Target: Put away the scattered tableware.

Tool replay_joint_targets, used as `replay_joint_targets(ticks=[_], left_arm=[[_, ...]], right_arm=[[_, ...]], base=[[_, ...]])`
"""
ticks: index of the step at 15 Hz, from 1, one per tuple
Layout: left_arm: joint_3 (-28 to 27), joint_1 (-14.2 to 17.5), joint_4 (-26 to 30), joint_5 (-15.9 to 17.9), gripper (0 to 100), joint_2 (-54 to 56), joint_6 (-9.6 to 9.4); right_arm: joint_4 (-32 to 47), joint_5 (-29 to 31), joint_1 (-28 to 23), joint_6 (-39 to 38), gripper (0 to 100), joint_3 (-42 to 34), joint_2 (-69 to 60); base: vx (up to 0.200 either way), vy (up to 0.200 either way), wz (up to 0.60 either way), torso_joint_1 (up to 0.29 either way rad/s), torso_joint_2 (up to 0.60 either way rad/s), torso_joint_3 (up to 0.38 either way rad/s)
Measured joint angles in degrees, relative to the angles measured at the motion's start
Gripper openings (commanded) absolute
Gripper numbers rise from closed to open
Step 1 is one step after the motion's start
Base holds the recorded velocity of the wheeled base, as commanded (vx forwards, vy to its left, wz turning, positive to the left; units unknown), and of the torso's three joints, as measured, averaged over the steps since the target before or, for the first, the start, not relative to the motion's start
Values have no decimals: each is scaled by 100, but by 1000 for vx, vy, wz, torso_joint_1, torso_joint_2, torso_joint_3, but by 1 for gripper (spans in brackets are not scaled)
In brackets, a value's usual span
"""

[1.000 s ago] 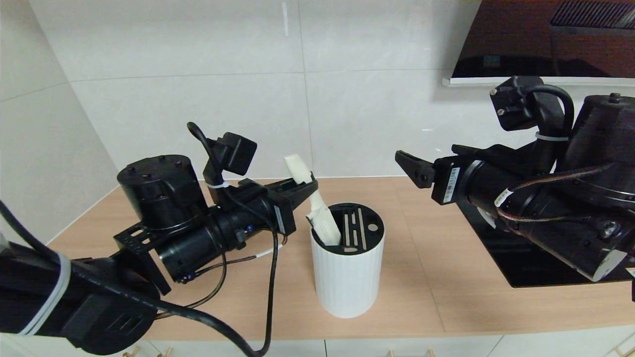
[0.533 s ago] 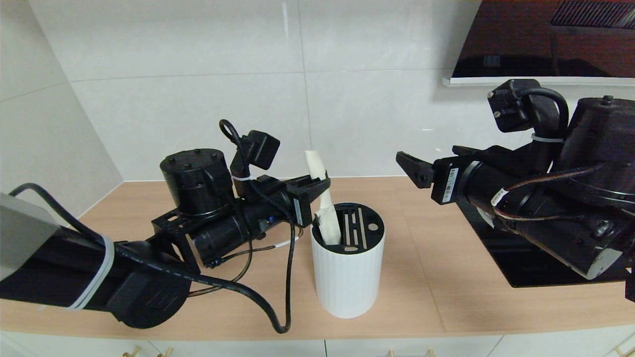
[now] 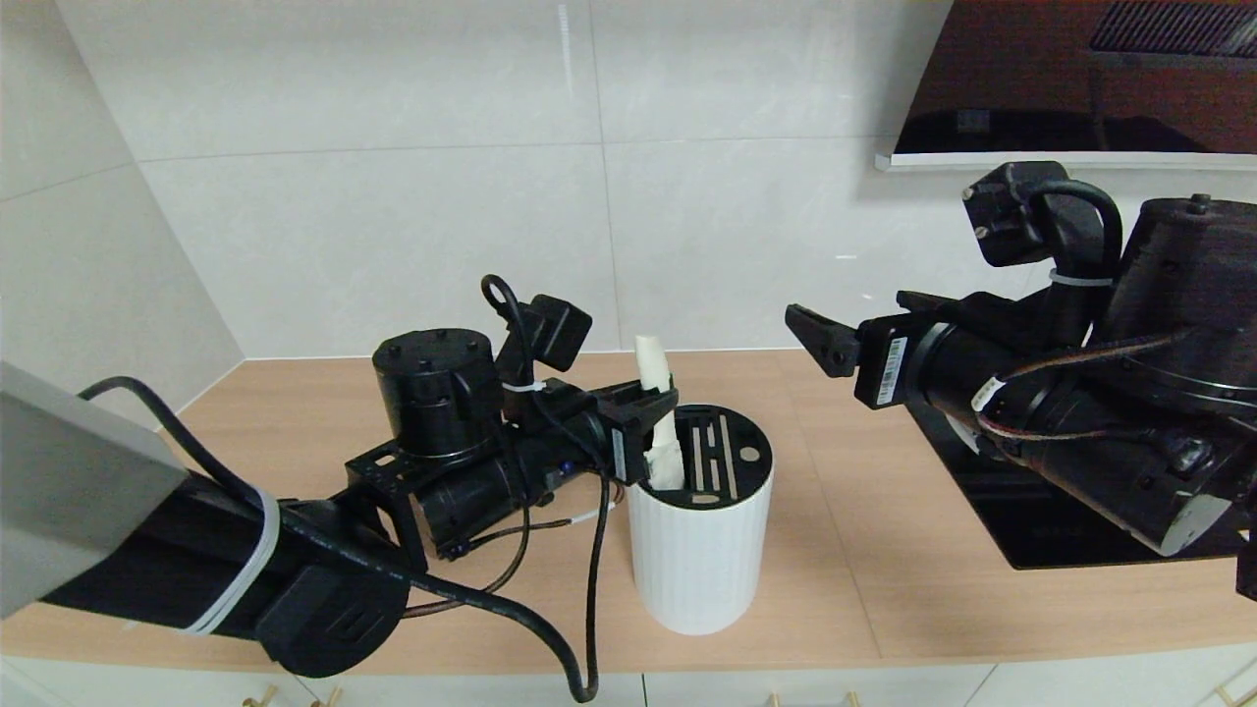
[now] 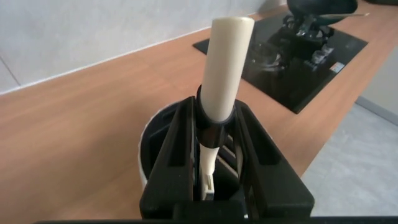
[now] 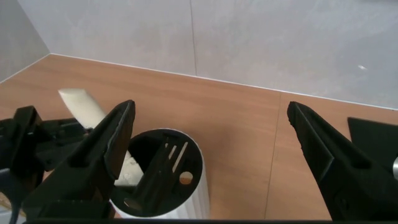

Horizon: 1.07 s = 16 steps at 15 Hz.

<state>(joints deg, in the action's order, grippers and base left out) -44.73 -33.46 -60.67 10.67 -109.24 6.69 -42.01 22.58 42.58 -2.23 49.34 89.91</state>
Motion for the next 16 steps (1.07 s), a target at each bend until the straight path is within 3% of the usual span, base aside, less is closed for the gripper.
replay_joint_targets(ticks=[1, 2, 16], left_arm=[[2, -2, -6, -2, 0, -24, 1], [11, 0, -9, -7, 100, -51, -2], [168, -27, 2, -299, 100, 262, -38]], right_arm=[[0, 2, 0, -1, 100, 0, 0], [0, 0, 2, -1, 100, -2, -2], [0, 0, -57, -6, 100, -35, -11]], base=[[0, 0, 0, 0, 0, 0], [0, 0, 0, 0, 0, 0], [0, 0, 0, 0, 0, 0]])
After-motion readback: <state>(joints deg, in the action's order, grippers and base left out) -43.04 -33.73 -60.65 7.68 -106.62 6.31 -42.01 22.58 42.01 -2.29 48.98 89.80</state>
